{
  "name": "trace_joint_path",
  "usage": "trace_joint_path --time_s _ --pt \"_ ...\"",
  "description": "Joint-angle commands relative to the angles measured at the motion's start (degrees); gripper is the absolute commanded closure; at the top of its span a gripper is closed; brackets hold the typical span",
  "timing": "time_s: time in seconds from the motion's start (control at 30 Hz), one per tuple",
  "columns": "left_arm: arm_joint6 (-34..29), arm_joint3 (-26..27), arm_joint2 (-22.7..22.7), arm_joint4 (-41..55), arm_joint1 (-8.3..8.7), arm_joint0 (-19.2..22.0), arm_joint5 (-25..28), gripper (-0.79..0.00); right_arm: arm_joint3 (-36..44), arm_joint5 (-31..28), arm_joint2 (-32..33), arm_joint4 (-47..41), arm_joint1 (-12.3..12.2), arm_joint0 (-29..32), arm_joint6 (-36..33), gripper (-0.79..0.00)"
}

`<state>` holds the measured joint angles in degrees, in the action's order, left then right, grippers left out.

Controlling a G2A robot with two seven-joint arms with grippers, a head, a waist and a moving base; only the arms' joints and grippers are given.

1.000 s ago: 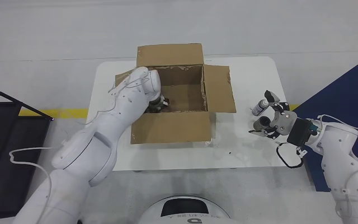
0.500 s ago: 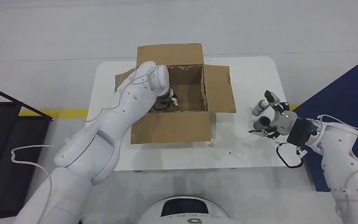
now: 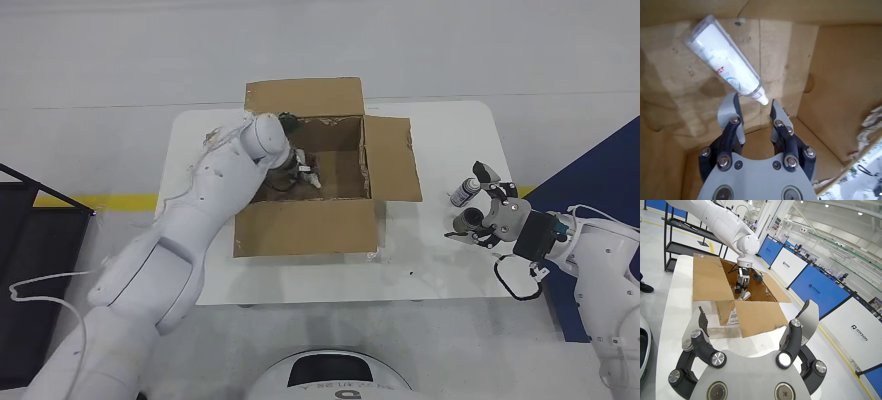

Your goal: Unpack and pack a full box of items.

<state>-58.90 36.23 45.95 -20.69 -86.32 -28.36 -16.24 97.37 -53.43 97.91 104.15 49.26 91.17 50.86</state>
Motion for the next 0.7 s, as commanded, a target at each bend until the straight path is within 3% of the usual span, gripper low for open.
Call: trace_joint_path --time_s 0.0,0.23,0.4,0.67 --pt "1.11 -0.27 1.63 2.68 0.11 -0.44 -1.4 -0.785 0.0 0.0 0.0 0.0 0.0 0.0 0.0 -0.785" --pt "1.9 -0.82 2.7 5.64 -0.24 -1.1 -3.56 -0.785 0.0 0.0 0.0 0.0 0.0 0.0 0.0 -0.785" --pt "0.14 -0.32 1.48 3.8 -0.4 -0.48 -0.3 -0.785 0.0 0.0 0.0 0.0 0.0 0.0 0.0 -0.785" --pt "-3.25 3.58 3.85 1.07 1.88 -0.79 4.56 -0.785 0.0 0.0 0.0 0.0 0.0 0.0 0.0 -0.785"
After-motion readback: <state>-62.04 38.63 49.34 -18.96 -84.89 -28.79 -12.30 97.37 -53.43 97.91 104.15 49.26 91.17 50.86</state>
